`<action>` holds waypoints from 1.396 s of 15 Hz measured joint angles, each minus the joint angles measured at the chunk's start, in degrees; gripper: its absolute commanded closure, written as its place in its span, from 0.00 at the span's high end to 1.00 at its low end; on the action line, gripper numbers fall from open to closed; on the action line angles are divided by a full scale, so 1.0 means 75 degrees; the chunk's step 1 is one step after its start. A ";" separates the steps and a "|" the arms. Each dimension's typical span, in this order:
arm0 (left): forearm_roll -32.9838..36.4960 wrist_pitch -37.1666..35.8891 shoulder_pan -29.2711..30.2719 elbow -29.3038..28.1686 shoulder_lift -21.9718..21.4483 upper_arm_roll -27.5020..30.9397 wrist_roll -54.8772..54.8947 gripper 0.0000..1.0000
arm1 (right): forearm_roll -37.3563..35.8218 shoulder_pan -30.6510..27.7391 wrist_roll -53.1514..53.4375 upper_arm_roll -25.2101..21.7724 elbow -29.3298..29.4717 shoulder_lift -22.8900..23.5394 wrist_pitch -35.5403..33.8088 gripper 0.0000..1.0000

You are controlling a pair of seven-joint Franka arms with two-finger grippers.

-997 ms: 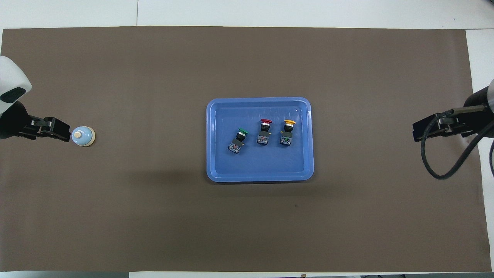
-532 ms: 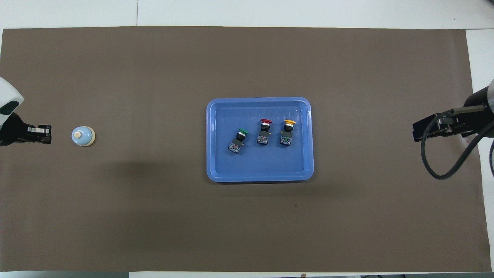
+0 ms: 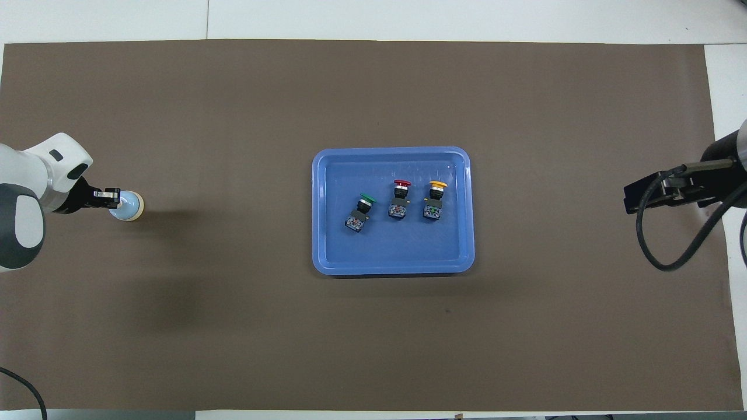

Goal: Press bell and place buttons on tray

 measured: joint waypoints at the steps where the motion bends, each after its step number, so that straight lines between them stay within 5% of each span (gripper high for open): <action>1: 0.0000 0.0073 0.0018 -0.0008 0.0083 0.0000 0.0004 0.00 | 0.0000 0.0000 0.0000 0.0000 0.0000 0.0000 0.0000 1.00; 7: 0.0000 -0.0112 0.0039 0.0138 0.0117 -0.0049 0.0028 0.00 | 0.0000 0.0000 0.0000 0.0000 0.0000 0.0000 0.0000 1.00; 8: 0.0000 -0.0461 0.0033 0.0322 0.0111 -0.0080 0.0031 0.26 | 0.0000 0.0000 0.0000 0.0000 0.0000 0.0000 0.0000 1.00; 10: 0.0000 -0.1710 -0.0052 0.1037 0.0017 -0.0133 0.0035 1.00 | 0.0000 0.0000 0.0000 0.0000 0.0000 0.0000 0.0000 1.00; 13: -0.0001 -0.3415 -0.0318 0.1927 -0.0509 -0.0189 0.0006 1.00 | 0.0000 0.0000 0.0000 0.0000 0.0000 0.0000 0.0000 1.00; 17: -0.0010 -0.4941 -0.0548 0.2046 -0.1613 -0.0212 -0.0002 1.00 | 0.0000 0.0000 0.0000 0.0000 0.0000 0.0000 0.0000 1.00; 21: -0.0011 -0.5200 -0.0811 0.2021 -0.1703 -0.0223 -0.0018 1.00 | 0.0000 0.0000 0.0000 0.0000 -0.0001 0.0000 0.0000 1.00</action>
